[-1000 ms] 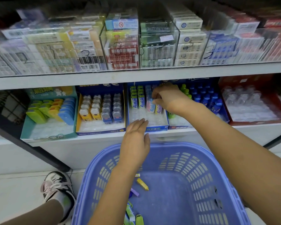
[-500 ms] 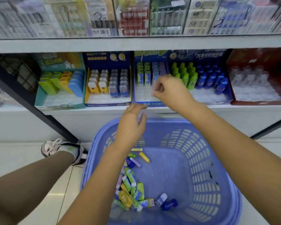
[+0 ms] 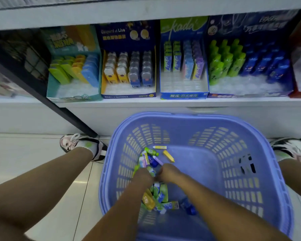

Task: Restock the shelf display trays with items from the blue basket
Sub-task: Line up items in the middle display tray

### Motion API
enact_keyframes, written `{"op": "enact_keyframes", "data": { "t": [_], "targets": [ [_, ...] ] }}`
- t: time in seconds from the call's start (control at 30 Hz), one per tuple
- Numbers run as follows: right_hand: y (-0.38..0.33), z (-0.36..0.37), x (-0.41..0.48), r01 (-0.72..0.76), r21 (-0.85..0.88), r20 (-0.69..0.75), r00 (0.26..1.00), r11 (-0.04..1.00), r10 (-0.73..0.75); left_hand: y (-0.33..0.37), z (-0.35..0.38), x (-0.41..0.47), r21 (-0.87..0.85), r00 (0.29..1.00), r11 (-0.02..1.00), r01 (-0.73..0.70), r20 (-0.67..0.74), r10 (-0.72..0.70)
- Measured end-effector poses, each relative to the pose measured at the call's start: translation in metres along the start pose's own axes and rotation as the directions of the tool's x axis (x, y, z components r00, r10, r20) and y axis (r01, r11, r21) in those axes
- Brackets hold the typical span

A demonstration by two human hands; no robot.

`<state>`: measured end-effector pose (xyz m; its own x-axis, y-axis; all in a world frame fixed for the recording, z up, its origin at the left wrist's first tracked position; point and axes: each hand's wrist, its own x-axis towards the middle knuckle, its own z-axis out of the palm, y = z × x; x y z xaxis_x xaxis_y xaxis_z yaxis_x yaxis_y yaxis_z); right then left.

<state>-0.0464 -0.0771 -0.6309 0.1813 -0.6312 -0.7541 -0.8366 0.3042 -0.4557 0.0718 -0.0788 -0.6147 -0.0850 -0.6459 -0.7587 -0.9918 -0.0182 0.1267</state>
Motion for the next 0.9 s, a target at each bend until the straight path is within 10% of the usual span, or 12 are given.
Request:
{"op": "enact_keyframes", "data": {
  "t": [0.43,0.73,0.9],
  "targets": [
    [0.029,-0.014,0.016,-0.028,0.221,-0.077,0.996,0.975,0.046,0.003,0.029,0.02,-0.336,0.963,0.924,0.183,-0.127,-0.237],
    [0.042,-0.097,-0.046,0.104,0.717,-0.017,0.991,0.69,-0.131,0.015,-0.005,0.012,-0.437,0.975,0.891,0.123,-0.114,-0.19],
    [0.023,-0.14,-0.086,0.316,0.838,-0.199,0.936,0.445,-0.29,0.031,-0.089,-0.021,-0.858,0.998,0.51,-0.055,-0.032,0.053]
  ]
}}
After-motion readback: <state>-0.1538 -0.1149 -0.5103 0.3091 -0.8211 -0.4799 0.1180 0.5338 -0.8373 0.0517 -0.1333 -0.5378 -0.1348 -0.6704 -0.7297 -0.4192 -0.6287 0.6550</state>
